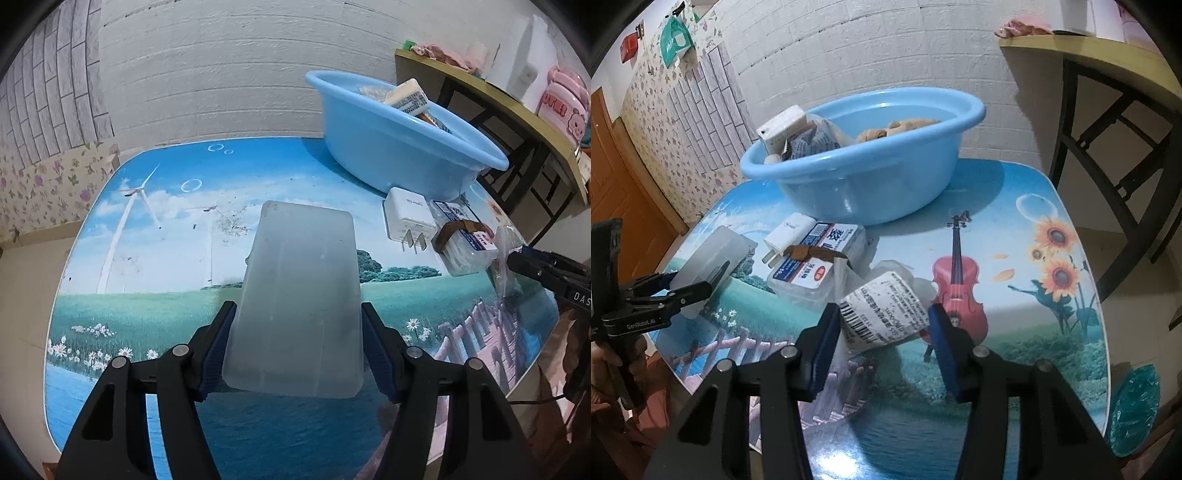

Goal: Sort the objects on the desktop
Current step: 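Grasp the clear plastic box with the left gripper while the right gripper grasps the barcode bag, then lift the clear box and barcode bag and carry both over the basin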

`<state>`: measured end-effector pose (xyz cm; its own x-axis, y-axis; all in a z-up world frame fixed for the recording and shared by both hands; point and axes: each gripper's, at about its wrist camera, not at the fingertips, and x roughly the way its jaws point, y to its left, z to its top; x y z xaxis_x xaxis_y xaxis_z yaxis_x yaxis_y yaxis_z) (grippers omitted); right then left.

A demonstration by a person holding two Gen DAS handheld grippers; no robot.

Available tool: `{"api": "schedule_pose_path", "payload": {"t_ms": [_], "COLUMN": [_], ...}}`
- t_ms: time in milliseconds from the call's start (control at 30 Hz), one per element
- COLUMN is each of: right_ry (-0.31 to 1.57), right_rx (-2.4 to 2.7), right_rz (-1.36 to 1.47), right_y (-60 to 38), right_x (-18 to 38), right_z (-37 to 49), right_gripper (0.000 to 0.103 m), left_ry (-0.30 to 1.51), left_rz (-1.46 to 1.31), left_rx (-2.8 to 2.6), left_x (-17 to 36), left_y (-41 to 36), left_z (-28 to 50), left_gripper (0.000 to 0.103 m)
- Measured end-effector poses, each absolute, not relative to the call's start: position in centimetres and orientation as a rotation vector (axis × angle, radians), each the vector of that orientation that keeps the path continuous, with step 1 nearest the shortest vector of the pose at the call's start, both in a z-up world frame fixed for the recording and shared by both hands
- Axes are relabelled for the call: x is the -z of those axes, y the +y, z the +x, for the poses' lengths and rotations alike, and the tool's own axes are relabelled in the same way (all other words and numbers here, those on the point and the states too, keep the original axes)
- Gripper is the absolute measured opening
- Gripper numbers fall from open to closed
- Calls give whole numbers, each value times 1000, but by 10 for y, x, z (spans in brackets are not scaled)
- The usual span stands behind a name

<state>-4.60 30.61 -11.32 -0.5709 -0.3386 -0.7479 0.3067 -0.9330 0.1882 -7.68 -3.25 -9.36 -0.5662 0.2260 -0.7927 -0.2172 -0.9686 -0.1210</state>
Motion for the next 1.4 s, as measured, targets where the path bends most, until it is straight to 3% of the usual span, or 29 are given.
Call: {"api": "schedule_pose_path", "payload": {"t_ms": [233,433,533,600,800,933,1167,1400], "right_ry": [13,74,71,52,-1,-46,-105,-91], "right_rx": [2511,2524,2530,2539,2533,2530,2525,2567], "right_rz": [1222,1248,1235,1221,1191,1156,1135,1124], "right_y": [297,292,294,296,303,307,314,324], "right_x": [117,126,127,125,120,113,112,114], "right_z": [-49,-54,-56,-55,-53,-50,-48,-45], "right_gripper": [60,61,61,58,44,42,42,56], "left_ry": [92,117,93,59,-23,-53,-77,-54], "left_rz": [-1288,-1279,-1278,-1278,-1280,-1258,-1259,-1254], "left_rx": [-2598,-2620,-2647,-2643,-2631,-2636,-2635,-2647], "left_x": [98,99,98,96,93,87,84,85], "left_y": [-25,-23,-27,-31,-38,-41,-44,-42], "left_z": [-74,-76,-76,-77,-77,-77,-77,-74], "left_gripper": [76,78,72,63,63,62,61,61]}}
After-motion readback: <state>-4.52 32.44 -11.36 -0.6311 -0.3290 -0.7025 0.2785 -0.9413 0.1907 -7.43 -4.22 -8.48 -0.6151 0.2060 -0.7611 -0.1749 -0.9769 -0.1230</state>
